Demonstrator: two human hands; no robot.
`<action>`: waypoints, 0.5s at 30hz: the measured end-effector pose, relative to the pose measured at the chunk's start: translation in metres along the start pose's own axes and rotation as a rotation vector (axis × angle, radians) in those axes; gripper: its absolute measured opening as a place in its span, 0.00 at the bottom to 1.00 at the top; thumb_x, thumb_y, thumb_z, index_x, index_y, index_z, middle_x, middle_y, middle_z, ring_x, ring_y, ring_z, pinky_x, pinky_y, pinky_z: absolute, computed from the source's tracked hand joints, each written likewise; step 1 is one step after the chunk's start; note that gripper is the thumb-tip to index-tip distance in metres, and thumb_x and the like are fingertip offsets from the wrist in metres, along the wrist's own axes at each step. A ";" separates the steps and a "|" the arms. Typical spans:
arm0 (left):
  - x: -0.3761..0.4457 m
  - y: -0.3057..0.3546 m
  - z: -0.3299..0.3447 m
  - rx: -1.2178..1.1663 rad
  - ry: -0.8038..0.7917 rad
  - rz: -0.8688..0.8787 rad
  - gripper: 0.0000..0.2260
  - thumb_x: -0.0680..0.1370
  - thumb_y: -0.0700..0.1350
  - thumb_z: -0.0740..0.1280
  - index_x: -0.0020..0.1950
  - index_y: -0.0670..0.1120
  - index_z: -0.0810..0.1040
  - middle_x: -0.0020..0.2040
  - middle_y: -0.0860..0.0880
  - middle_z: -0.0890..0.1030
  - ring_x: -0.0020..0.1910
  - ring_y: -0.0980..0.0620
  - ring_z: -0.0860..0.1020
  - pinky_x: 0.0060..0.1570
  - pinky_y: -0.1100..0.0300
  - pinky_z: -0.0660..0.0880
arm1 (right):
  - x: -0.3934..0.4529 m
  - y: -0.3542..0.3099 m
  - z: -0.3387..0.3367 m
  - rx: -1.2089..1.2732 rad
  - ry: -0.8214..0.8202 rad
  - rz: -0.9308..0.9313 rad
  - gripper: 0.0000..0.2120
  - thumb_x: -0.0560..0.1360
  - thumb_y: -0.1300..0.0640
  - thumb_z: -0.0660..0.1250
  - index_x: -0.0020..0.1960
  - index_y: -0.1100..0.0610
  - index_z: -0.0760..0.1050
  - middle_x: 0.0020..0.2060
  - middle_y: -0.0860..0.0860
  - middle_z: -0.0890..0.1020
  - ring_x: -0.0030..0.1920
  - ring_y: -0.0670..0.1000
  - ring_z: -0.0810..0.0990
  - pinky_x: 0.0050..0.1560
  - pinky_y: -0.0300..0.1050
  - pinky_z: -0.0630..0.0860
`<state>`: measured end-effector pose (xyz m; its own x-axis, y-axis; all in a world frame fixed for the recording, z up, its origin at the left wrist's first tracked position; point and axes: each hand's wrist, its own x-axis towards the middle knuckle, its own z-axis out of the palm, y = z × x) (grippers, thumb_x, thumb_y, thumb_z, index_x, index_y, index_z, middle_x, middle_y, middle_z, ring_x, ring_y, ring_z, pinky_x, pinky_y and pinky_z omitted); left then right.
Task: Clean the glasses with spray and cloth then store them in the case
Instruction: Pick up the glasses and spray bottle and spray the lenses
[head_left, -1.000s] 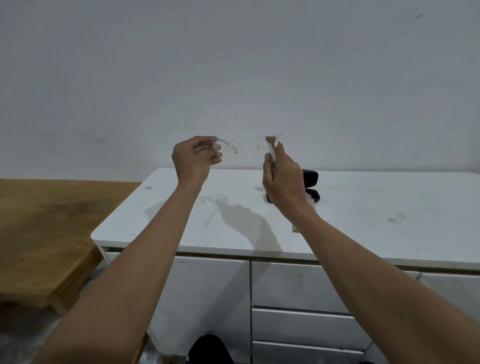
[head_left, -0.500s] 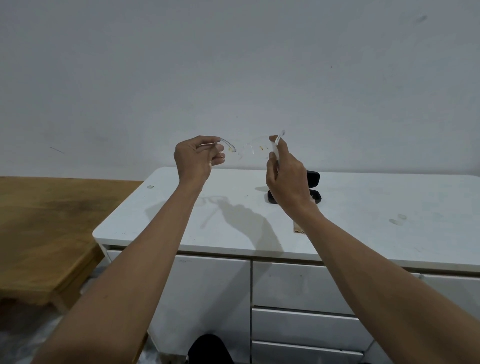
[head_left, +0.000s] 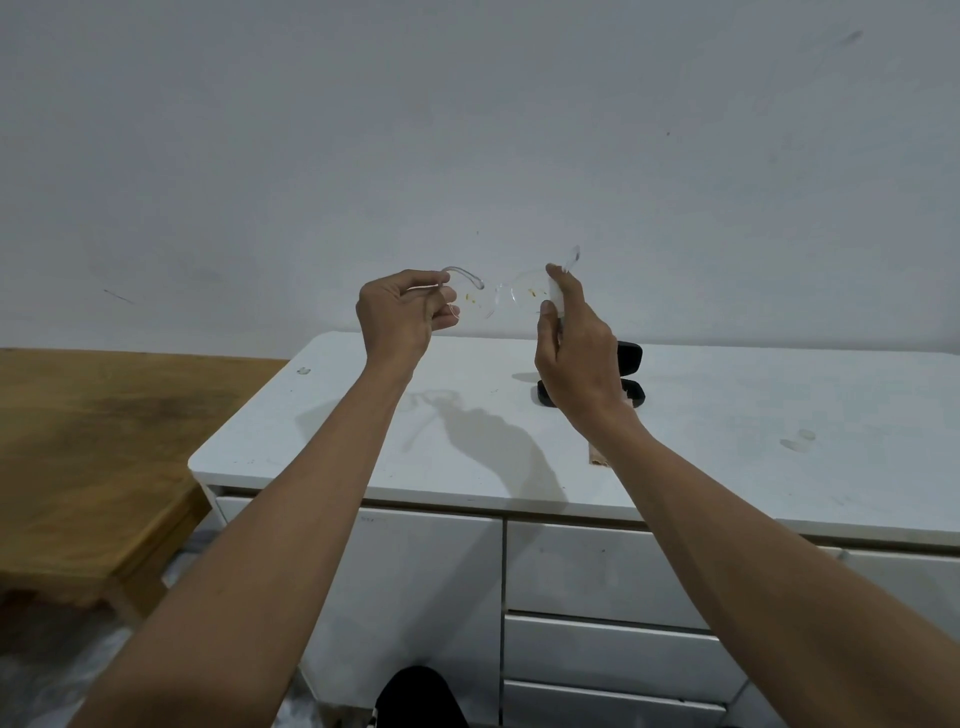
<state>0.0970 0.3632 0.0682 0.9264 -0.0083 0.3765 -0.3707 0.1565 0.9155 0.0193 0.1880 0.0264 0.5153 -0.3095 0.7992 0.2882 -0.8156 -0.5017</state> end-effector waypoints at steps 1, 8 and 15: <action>0.000 0.000 0.001 0.001 0.003 0.001 0.05 0.73 0.29 0.72 0.47 0.34 0.85 0.37 0.43 0.84 0.31 0.42 0.81 0.42 0.54 0.82 | 0.000 -0.001 0.000 -0.001 0.000 0.000 0.20 0.84 0.58 0.58 0.75 0.54 0.68 0.34 0.51 0.73 0.34 0.55 0.74 0.39 0.51 0.75; -0.005 0.007 0.005 0.002 0.036 -0.009 0.05 0.73 0.29 0.73 0.47 0.37 0.85 0.37 0.39 0.84 0.32 0.42 0.82 0.40 0.54 0.84 | -0.001 -0.011 0.004 -0.001 -0.018 -0.125 0.20 0.83 0.58 0.61 0.75 0.54 0.71 0.42 0.53 0.82 0.35 0.49 0.76 0.41 0.48 0.77; -0.011 0.010 0.008 0.027 0.040 -0.016 0.06 0.73 0.30 0.73 0.47 0.38 0.85 0.39 0.38 0.85 0.32 0.43 0.83 0.41 0.55 0.84 | -0.007 -0.027 0.024 -0.076 -0.029 -0.203 0.22 0.82 0.58 0.61 0.75 0.55 0.70 0.34 0.53 0.77 0.31 0.57 0.77 0.31 0.48 0.75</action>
<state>0.0827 0.3574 0.0748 0.9338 0.0288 0.3567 -0.3573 0.1297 0.9250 0.0274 0.2233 0.0266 0.4761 -0.1220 0.8709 0.3273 -0.8946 -0.3043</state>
